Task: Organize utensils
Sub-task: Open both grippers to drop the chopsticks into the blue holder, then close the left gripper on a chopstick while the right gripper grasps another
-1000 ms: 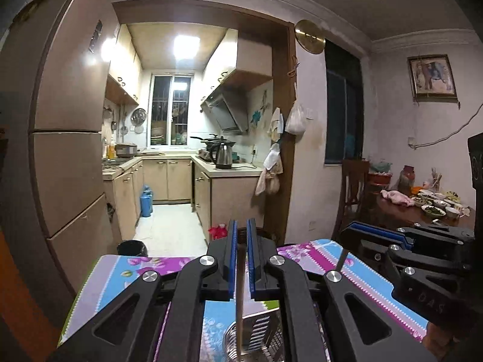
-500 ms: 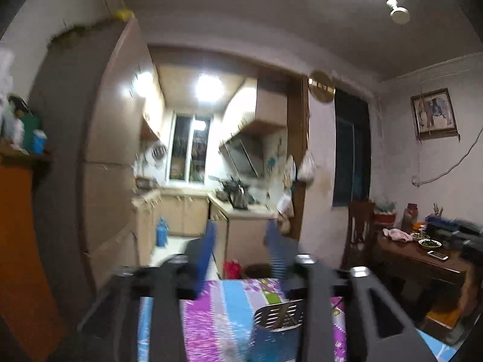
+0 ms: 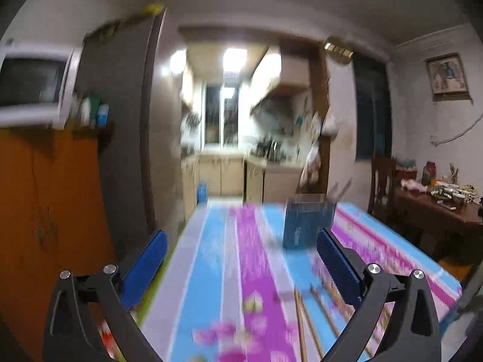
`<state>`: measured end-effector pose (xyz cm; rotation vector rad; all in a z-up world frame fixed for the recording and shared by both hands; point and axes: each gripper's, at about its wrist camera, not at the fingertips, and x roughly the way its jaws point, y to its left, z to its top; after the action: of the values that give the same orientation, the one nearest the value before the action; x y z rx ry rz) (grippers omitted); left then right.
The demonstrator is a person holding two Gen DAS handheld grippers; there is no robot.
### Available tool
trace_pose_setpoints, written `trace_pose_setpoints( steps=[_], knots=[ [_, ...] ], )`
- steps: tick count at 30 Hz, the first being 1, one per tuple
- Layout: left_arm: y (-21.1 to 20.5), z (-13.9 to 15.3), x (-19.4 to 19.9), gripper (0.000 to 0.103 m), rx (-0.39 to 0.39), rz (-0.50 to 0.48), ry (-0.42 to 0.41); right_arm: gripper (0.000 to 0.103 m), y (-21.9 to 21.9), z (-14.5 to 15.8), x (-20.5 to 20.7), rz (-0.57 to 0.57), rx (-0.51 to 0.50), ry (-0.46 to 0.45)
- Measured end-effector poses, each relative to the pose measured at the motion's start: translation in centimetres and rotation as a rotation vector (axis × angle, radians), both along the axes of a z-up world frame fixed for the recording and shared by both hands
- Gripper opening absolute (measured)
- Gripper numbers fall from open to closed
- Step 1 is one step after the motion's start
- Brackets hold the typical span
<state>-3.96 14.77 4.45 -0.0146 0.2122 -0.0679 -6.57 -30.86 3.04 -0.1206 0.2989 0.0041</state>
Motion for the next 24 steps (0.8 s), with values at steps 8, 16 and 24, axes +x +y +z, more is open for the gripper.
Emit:
trace_pose_setpoints(
  steps=[8, 16, 24],
  knots=[
    [-1.7, -9.9, -4.8, 0.099, 0.062, 0.079, 0.206, 0.063, 4.9, -8.7, -2.1, 0.038, -0.044, 0.149],
    [-6.4, -15.2, -7.8, 0.09, 0.215, 0.002, 0.251, 0.028, 9.5, -14.5, -1.4, 0.224, 0.045, 0.259],
    [-6.8, -15.3, -7.4, 0.087, 0.202, 0.008, 0.219, 0.024, 15.1, -16.4, 1.6, 0.296, -0.043, 0.261]
  ],
)
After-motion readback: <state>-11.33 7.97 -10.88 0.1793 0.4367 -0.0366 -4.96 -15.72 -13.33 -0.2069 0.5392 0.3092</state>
